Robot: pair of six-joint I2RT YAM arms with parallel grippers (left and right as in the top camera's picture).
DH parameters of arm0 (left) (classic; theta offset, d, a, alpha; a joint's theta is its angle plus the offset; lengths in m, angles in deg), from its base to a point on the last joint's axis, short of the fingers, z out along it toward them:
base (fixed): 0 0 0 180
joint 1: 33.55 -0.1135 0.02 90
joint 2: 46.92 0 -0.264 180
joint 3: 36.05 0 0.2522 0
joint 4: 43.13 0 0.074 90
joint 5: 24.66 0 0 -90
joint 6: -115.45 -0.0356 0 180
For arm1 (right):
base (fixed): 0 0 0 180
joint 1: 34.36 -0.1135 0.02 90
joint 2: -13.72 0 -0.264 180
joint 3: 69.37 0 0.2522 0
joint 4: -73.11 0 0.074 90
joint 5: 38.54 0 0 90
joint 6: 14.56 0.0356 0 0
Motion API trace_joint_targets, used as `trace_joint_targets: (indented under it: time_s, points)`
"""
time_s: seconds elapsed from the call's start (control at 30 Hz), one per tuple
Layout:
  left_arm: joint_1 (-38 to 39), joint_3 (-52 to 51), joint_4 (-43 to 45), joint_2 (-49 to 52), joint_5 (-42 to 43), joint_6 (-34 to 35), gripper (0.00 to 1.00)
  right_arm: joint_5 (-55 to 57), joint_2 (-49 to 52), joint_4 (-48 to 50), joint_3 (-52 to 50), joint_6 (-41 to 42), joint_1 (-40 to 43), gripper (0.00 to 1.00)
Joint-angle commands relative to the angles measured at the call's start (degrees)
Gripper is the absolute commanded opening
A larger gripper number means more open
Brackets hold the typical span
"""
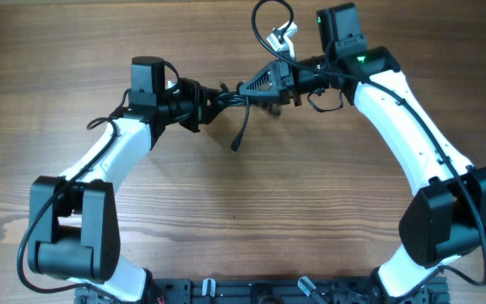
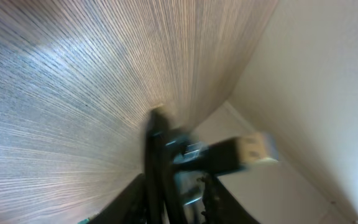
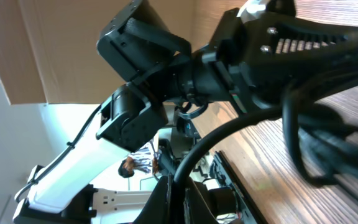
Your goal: Untangle cables
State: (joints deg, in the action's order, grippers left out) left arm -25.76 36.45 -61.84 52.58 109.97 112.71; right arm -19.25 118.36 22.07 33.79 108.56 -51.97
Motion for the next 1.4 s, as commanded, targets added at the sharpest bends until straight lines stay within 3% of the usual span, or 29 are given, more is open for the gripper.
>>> trace_joint_targets:
  time_s: [0.0, 0.03, 0.07, 0.2, 0.23, 0.3, 0.37, 0.43, 0.57, 0.63, 0.67, 0.77, 0.83, 0.87, 0.97, 1.07, 1.23, 1.37]
  points:
    - [0.13, 0.20, -0.11, -0.83, -0.15, -1.38, 0.21, -6.47, -1.14, 0.39, 1.22, -0.09, -0.22, 0.04]
    - [0.13, 0.20, -0.11, -0.83, -0.15, -1.36, 0.09, -6.67, -1.14, 0.35, 1.22, -0.11, -0.22, 0.04]
    - [0.07, 0.20, -0.13, -0.83, -0.13, -1.38, 0.04, -6.97, -1.14, 0.37, 1.22, -0.11, -0.22, 0.05]
    - [0.07, 0.20, -0.39, -0.83, 2.14, -1.64, 0.04, -6.99, -1.14, 0.39, 1.22, -1.42, -0.11, 0.07]
    - [-0.04, 0.20, -0.39, -0.83, 2.93, -1.64, 0.04, -6.97, -1.14, 0.39, 1.20, -1.46, -0.11, 0.12]
    - [-0.44, 0.20, -0.39, -0.83, 4.90, -1.62, 0.04, -6.86, -1.14, 0.70, 1.20, -1.68, -0.02, 0.28]
    - [-1.07, 0.20, -2.49, -0.85, 5.66, -1.66, 0.04, -4.72, -1.14, 2.91, 1.20, -1.97, 0.90, 0.63]
    - [-2.16, 0.20, -8.22, -0.85, 4.83, -4.20, 0.04, -0.15, -1.11, 3.76, 1.20, -3.69, 2.29, 0.83]
    - [-3.10, 0.20, -19.80, -2.19, 3.82, -8.87, 0.04, 8.02, -0.98, 2.32, 0.94, -9.68, 4.33, 0.85]
    - [-3.10, 0.20, -25.00, -4.74, 0.11, -9.31, 0.04, 10.05, -0.98, -1.84, 0.94, -14.32, 4.35, 0.73]
    - [-3.10, 0.20, -27.58, -7.17, -1.77, -9.29, 0.04, 14.40, -1.05, -7.34, 1.03, -18.69, 4.28, 0.66]
    - [-3.10, 0.20, -28.83, -13.68, -2.08, -8.85, 0.04, 22.36, -2.73, -24.33, 3.85, -31.76, 3.37, 0.64]
    - [-3.08, 0.20, -29.31, -16.09, -2.03, -5.49, 0.04, 22.23, -4.57, -30.10, 4.87, -34.21, 3.10, 0.61]
    - [-3.08, 0.20, -32.72, -17.40, -1.16, 6.86, 0.04, 21.92, -6.67, -33.00, 4.87, -34.73, 3.10, 0.56]
    - [-3.10, 0.20, -33.07, -17.42, -0.09, 11.56, 0.04, 14.38, -8.22, -35.12, 4.87, -41.64, 3.04, 0.49]
    - [-3.10, 0.20, -33.03, -17.42, 3.80, 19.71, 0.04, 12.76, -8.50, -36.13, 4.66, -45.22, 1.77, 0.49]
    - [-3.10, 0.20, -32.22, -17.42, 9.86, 24.70, 0.04, 14.32, -8.50, -32.28, 4.66, -44.94, -1.70, 0.47]
    - [-3.10, 0.20, -27.89, -17.42, 15.23, 25.79, 0.04, 17.99, -8.50, -21.49, 4.66, -40.09, -3.52, 0.47]
